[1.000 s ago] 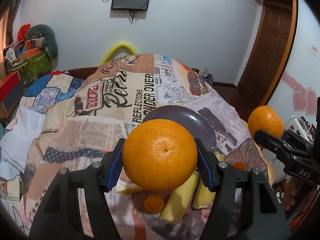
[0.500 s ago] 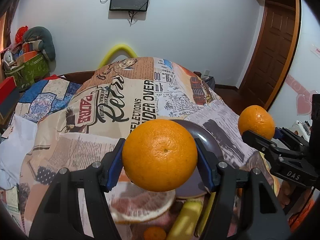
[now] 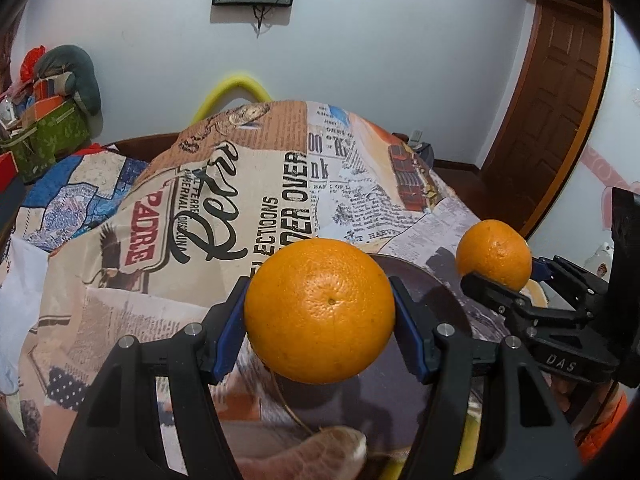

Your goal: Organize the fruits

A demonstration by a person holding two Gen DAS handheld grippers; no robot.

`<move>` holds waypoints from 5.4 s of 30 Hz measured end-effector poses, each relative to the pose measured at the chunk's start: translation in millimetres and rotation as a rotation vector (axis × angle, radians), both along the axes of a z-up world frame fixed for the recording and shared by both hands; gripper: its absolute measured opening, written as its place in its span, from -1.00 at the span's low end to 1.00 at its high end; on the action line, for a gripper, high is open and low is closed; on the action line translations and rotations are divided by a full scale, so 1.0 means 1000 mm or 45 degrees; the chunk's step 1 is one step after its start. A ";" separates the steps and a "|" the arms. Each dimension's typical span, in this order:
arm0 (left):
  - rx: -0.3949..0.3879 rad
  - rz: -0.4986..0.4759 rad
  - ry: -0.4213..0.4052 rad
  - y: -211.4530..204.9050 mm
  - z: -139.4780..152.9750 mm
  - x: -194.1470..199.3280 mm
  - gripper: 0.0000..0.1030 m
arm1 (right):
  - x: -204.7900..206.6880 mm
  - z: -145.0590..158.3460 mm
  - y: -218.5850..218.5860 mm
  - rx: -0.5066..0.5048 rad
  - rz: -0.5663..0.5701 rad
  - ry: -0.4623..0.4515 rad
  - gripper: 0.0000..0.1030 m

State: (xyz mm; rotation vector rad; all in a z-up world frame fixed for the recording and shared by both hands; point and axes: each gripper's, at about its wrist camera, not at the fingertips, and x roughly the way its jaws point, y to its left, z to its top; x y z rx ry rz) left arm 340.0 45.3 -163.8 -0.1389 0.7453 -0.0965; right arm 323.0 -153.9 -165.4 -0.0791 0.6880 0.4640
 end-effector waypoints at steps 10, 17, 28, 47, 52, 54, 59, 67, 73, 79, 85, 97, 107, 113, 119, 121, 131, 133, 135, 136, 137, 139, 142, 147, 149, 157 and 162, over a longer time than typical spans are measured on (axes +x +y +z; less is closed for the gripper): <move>0.003 -0.030 0.146 0.000 -0.034 0.037 0.27 | 0.029 -0.025 0.013 -0.073 0.089 0.144 0.29; -0.039 -0.043 0.233 0.003 -0.046 0.055 0.27 | 0.037 -0.029 0.020 -0.094 0.129 0.210 0.29; -0.054 -0.083 0.319 -0.002 -0.061 0.064 0.27 | 0.038 -0.038 0.025 -0.153 0.163 0.271 0.34; 0.014 -0.031 0.109 0.010 0.009 0.005 0.28 | -0.007 0.015 0.015 -0.107 0.096 0.062 0.44; 0.028 -0.024 0.066 0.011 0.027 -0.026 0.28 | -0.032 0.033 0.009 -0.092 0.078 0.012 0.45; 0.034 -0.020 0.056 0.011 0.031 -0.038 0.29 | -0.042 0.039 0.006 -0.086 0.069 -0.006 0.45; 0.036 -0.011 0.034 0.014 0.040 -0.071 0.29 | -0.068 0.046 -0.004 -0.048 0.051 -0.023 0.50; 0.020 -0.009 0.051 0.017 0.037 -0.118 0.29 | -0.106 0.036 -0.008 -0.061 0.047 -0.013 0.51; 0.006 -0.019 0.081 0.014 0.023 -0.142 0.29 | -0.126 0.017 -0.003 -0.071 0.057 0.036 0.52; -0.002 -0.032 0.128 0.009 0.003 -0.158 0.29 | -0.139 -0.011 0.004 -0.096 0.082 0.118 0.52; -0.022 -0.051 0.157 0.003 -0.013 -0.169 0.29 | -0.146 -0.031 0.007 -0.081 0.100 0.185 0.52; -0.043 -0.150 0.231 -0.008 -0.038 -0.181 -0.21 | -0.142 -0.057 0.029 -0.011 0.169 0.334 -0.02; -0.042 -0.181 0.275 -0.013 -0.055 -0.177 -0.21 | -0.133 -0.068 0.038 0.043 0.169 0.395 0.01; -0.032 -0.207 0.296 -0.019 -0.061 -0.173 -0.21 | -0.134 -0.067 0.034 0.067 0.192 0.373 -0.06; -0.011 -0.201 0.290 -0.024 -0.062 -0.169 -0.22 | -0.145 -0.063 0.019 0.044 0.196 0.360 -0.23; 0.008 -0.198 0.284 -0.027 -0.062 -0.171 -0.22 | -0.150 -0.060 0.011 0.029 0.194 0.351 -0.28; 0.029 -0.219 0.285 -0.038 -0.056 -0.190 -0.31 | -0.167 -0.059 -0.013 0.021 0.188 0.349 -0.39; 0.033 -0.224 0.292 -0.040 -0.055 -0.195 -0.31 | -0.171 -0.058 -0.016 0.019 0.193 0.348 -0.40; 0.027 -0.229 0.300 -0.042 -0.053 -0.198 -0.32 | -0.176 -0.056 -0.018 0.008 0.203 0.339 -0.41; 0.023 -0.235 0.305 -0.043 -0.053 -0.200 -0.32 | -0.178 -0.056 -0.019 0.003 0.209 0.338 -0.41; 0.023 -0.242 0.307 -0.045 -0.052 -0.202 -0.32 | -0.180 -0.056 -0.020 -0.011 0.210 0.335 -0.41; 0.043 -0.256 0.314 -0.049 -0.052 -0.204 -0.32 | -0.181 -0.057 -0.021 -0.033 0.205 0.337 -0.41; 0.024 -0.262 0.331 -0.048 -0.050 -0.202 -0.32 | -0.180 -0.053 -0.025 -0.024 0.199 0.348 -0.41; 0.013 -0.258 0.314 -0.045 -0.043 -0.194 -0.32 | -0.177 -0.043 -0.025 0.006 0.197 0.321 -0.34; 0.015 -0.256 0.314 -0.044 -0.043 -0.189 -0.32 | -0.171 -0.041 -0.022 0.010 0.195 0.312 -0.34; -0.008 -0.270 0.326 -0.045 -0.047 -0.167 -0.32 | -0.141 -0.052 -0.003 0.040 0.213 0.356 -0.34; -0.002 -0.281 0.334 -0.048 -0.051 -0.156 -0.32 | -0.133 -0.059 0.008 0.039 0.246 0.382 -0.31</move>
